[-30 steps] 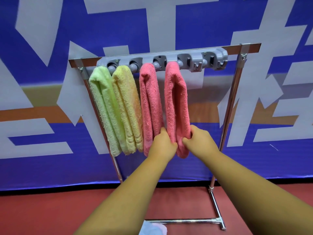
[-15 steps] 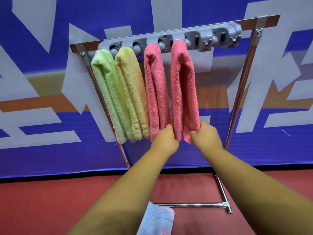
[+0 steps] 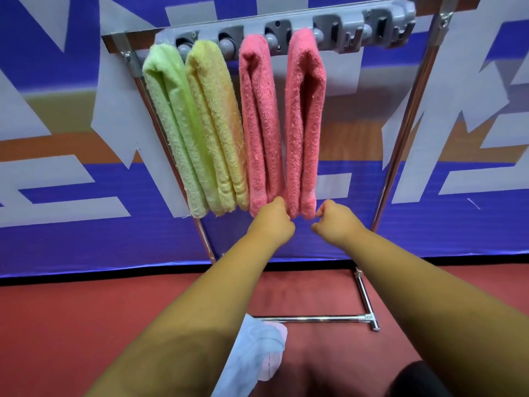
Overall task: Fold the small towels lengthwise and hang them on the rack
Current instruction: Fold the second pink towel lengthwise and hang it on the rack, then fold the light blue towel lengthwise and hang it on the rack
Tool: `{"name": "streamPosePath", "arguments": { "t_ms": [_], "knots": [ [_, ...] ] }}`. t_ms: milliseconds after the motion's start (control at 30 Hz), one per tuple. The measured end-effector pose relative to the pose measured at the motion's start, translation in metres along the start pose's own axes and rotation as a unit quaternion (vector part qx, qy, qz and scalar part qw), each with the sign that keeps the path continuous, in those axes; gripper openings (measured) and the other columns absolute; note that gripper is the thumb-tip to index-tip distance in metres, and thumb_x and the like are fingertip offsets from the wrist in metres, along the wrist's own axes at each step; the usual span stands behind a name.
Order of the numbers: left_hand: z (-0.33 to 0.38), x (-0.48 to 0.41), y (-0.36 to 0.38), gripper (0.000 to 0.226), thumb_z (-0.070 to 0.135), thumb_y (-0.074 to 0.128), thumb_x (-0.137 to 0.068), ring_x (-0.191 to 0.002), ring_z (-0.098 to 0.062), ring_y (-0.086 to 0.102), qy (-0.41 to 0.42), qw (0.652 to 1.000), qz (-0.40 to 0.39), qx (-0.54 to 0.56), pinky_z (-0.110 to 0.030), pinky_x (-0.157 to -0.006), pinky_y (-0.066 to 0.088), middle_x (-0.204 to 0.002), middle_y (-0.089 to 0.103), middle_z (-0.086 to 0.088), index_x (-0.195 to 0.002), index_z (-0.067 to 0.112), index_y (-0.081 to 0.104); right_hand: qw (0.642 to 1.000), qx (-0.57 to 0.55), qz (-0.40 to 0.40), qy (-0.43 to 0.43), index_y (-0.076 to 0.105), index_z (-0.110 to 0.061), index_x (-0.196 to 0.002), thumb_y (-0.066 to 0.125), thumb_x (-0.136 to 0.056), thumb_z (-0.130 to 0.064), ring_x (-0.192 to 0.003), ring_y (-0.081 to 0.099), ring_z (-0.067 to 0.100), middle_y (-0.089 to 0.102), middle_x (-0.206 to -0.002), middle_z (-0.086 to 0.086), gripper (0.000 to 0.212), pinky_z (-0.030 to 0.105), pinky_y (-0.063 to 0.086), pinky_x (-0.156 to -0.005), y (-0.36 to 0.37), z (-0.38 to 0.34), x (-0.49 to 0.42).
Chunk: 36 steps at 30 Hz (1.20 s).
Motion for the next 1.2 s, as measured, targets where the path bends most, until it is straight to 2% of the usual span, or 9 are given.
{"name": "streamPosePath", "arguments": {
  "t_ms": [167, 300, 433, 567, 667, 800, 967, 1033, 1200],
  "knots": [
    [-0.013, 0.027, -0.010, 0.020, 0.013, 0.052, -0.091, -0.094, -0.030, 0.073, -0.011, 1.000, -0.017, 0.021, -0.043, -0.087, 0.061, -0.104, 0.074, -0.009, -0.105, 0.024, 0.062, 1.000, -0.004, 0.010, 0.008, 0.066, -0.011, -0.097, 0.062, -0.093, -0.017, -0.094, 0.071, 0.032, 0.073, -0.098, 0.009, 0.008, 0.038, 0.058, -0.077, -0.009, -0.011, 0.023],
    [-0.030, 0.050, -0.019, 0.017, 0.020, 0.052, -0.080, -0.088, -0.028, 0.077, -0.028, 0.997, -0.029, 0.064, -0.047, -0.088, 0.063, -0.100, 0.076, -0.007, -0.092, 0.031, 0.059, 1.000, -0.013, 0.027, 0.000, 0.069, -0.008, -0.084, 0.057, -0.092, -0.018, -0.084, 0.076, 0.036, 0.076, -0.084, 0.014, 0.017, 0.048, 0.065, -0.082, -0.015, -0.021, 0.047],
    [-0.040, 0.073, -0.031, 0.015, 0.021, 0.058, -0.081, -0.089, -0.027, 0.078, -0.041, 0.996, -0.031, 0.079, -0.045, -0.085, 0.064, -0.107, 0.075, -0.006, -0.092, 0.032, 0.060, 0.999, -0.023, 0.035, -0.011, 0.067, -0.011, -0.085, 0.057, -0.094, -0.022, -0.085, 0.076, 0.034, 0.076, -0.090, 0.012, 0.017, 0.048, 0.064, -0.084, -0.014, -0.028, 0.069],
    [-0.051, 0.097, -0.034, 0.016, 0.018, 0.061, -0.086, -0.078, -0.024, 0.080, -0.055, 0.994, -0.027, 0.091, -0.042, -0.077, 0.065, -0.101, 0.075, -0.003, -0.097, 0.029, 0.062, 0.998, -0.048, 0.041, -0.024, 0.069, -0.023, -0.092, 0.062, -0.094, -0.026, -0.086, 0.071, 0.024, 0.073, -0.095, -0.001, 0.008, 0.036, 0.058, -0.076, 0.004, -0.034, 0.089],
    [-0.068, 0.114, -0.023, 0.015, 0.014, 0.062, -0.090, -0.075, -0.025, 0.080, -0.075, 0.992, -0.035, 0.099, -0.033, -0.063, 0.059, -0.097, 0.075, -0.006, -0.101, 0.024, 0.063, 0.999, -0.042, 0.004, -0.025, 0.070, -0.027, -0.097, 0.065, -0.094, -0.029, -0.082, 0.067, 0.018, 0.072, -0.094, -0.005, 0.006, 0.032, 0.050, -0.070, 0.032, -0.035, 0.100],
    [-0.111, 0.132, 0.011, 0.009, 0.012, 0.063, -0.088, -0.075, -0.029, 0.080, -0.113, 0.988, -0.068, 0.083, -0.039, -0.070, 0.062, -0.090, 0.078, -0.011, -0.095, 0.018, 0.062, 0.998, -0.035, -0.055, -0.018, 0.070, -0.022, -0.100, 0.065, -0.094, -0.025, -0.081, 0.069, 0.022, 0.073, -0.090, -0.002, 0.009, 0.031, 0.052, -0.072, 0.087, -0.026, 0.107],
    [-0.180, 0.146, 0.063, 0.012, 0.003, 0.059, -0.088, -0.084, -0.037, 0.080, -0.176, 0.975, -0.126, 0.057, -0.030, -0.061, 0.051, -0.095, 0.079, -0.024, -0.090, 0.005, 0.070, 0.994, 0.003, -0.108, -0.011, 0.074, -0.013, -0.105, 0.065, -0.096, -0.024, -0.106, 0.069, 0.029, 0.077, -0.108, 0.007, 0.016, 0.030, 0.048, -0.085, 0.170, -0.008, 0.103],
    [-0.213, 0.148, 0.083, 0.018, 0.005, 0.058, -0.091, -0.083, -0.038, 0.080, -0.199, 0.963, -0.179, 0.030, -0.034, -0.061, 0.055, -0.095, 0.079, -0.025, -0.097, -0.003, 0.072, 0.989, 0.027, -0.144, -0.003, 0.075, -0.009, -0.108, 0.063, -0.098, -0.023, -0.111, 0.069, 0.034, 0.077, -0.113, 0.013, 0.021, 0.031, 0.048, -0.085, 0.203, -0.001, 0.100],
    [-0.289, 0.151, 0.117, 0.013, 0.010, 0.055, -0.091, -0.074, -0.035, 0.080, -0.271, 0.933, -0.235, 0.015, -0.043, -0.067, 0.064, -0.085, 0.077, -0.019, -0.094, 0.004, 0.067, 0.968, 0.092, -0.233, -0.016, 0.076, -0.004, -0.111, 0.057, -0.100, -0.026, -0.112, 0.069, 0.040, 0.075, -0.121, 0.022, 0.031, 0.035, 0.052, -0.089, 0.278, 0.017, 0.087]
  ]
}}
Point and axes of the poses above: each hand's wrist, its own x-axis away from the middle knuckle, its own y-axis out of the palm, z = x × y, the point moved 3 cm from there along -x, towards the middle knuckle
